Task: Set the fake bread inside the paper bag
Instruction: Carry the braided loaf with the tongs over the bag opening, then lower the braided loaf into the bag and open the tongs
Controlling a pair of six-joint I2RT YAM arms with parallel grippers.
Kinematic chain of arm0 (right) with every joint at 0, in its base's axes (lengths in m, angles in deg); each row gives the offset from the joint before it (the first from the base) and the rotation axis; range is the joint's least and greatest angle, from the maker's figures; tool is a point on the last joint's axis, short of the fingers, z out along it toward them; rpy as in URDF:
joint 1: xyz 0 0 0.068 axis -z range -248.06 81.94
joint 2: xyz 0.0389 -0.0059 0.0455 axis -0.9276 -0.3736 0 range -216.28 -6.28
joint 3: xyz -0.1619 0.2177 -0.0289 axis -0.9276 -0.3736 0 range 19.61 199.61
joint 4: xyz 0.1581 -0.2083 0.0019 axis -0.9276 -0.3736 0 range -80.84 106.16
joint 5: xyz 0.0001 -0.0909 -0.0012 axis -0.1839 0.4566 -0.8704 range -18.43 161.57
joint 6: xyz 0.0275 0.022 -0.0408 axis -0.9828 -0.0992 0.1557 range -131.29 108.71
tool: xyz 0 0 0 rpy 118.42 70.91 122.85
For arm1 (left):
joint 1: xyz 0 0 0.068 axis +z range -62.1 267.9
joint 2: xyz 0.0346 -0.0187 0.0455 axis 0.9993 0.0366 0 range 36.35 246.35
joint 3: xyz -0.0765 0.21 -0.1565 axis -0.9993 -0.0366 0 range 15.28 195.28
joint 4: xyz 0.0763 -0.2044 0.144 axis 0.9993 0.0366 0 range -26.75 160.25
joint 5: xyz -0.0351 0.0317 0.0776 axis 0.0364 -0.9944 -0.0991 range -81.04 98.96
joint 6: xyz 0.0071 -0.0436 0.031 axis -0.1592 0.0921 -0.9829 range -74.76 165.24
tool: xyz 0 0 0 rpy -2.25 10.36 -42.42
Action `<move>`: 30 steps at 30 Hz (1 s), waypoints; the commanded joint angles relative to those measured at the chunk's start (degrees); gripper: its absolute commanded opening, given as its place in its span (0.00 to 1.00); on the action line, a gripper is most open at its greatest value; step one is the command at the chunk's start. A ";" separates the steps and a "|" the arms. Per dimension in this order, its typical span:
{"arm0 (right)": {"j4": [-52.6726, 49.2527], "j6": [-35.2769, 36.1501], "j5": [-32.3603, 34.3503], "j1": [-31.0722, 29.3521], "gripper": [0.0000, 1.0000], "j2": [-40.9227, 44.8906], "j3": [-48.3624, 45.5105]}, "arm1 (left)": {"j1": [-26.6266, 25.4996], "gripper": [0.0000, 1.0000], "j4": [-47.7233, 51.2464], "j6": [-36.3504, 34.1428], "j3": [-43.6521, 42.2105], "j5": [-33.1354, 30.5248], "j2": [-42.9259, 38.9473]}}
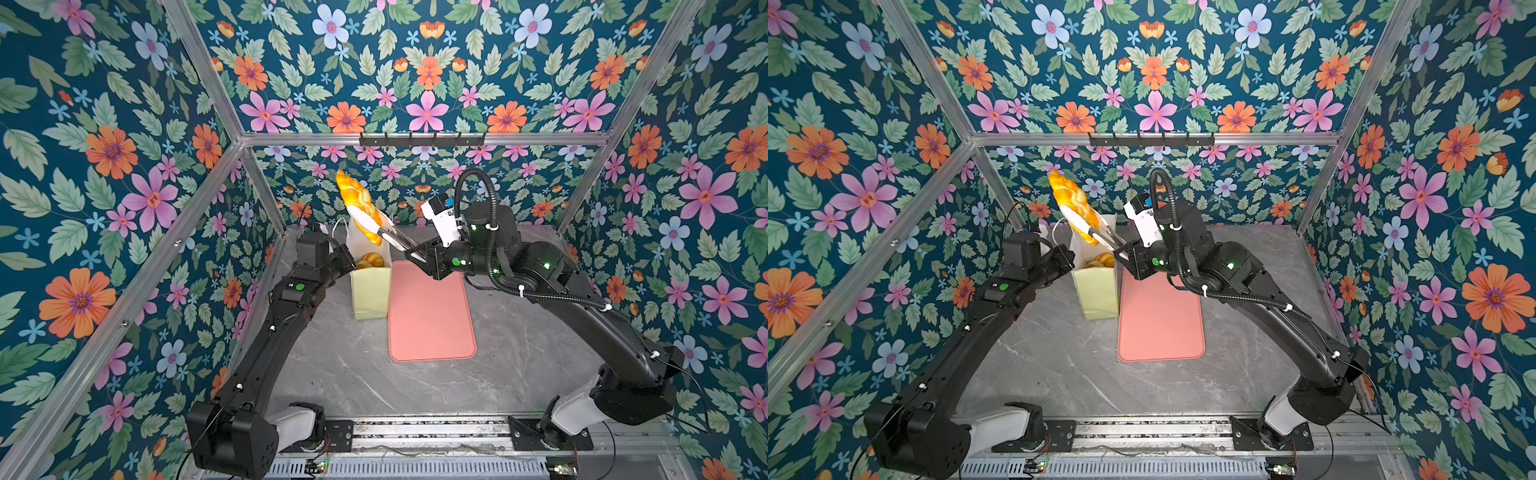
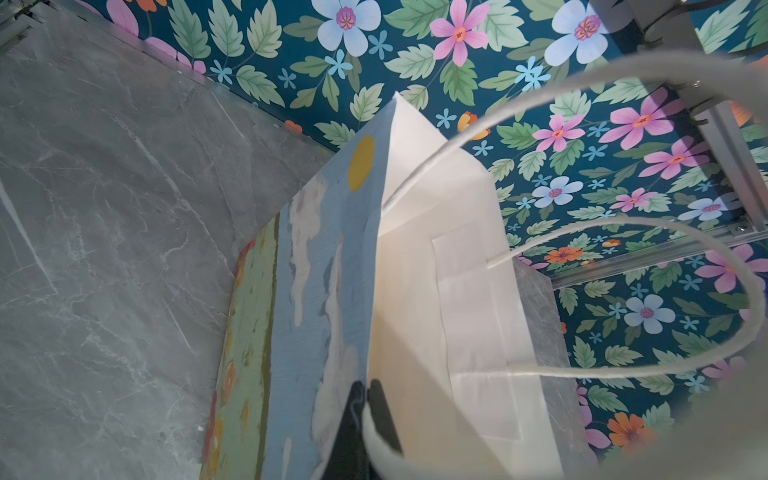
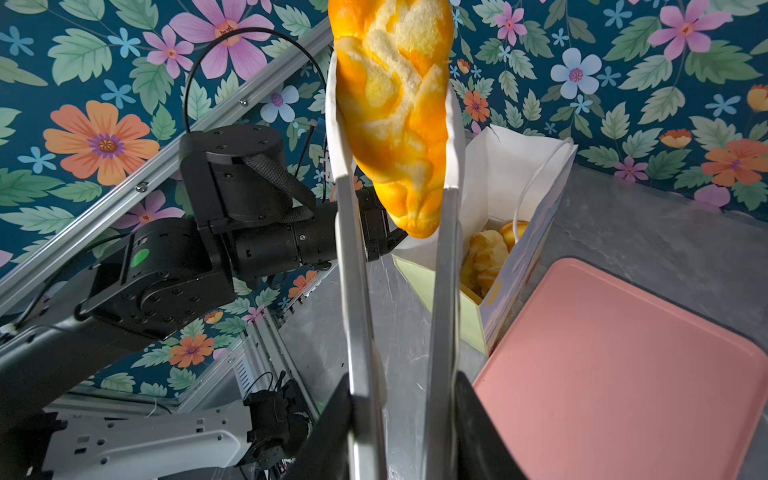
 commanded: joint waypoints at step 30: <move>-2.36 -6.02 12.15 -3.35 0.29 -11.57 1.11 | 0.00 0.02 -1.80 0.11 0.18 0.10 0.16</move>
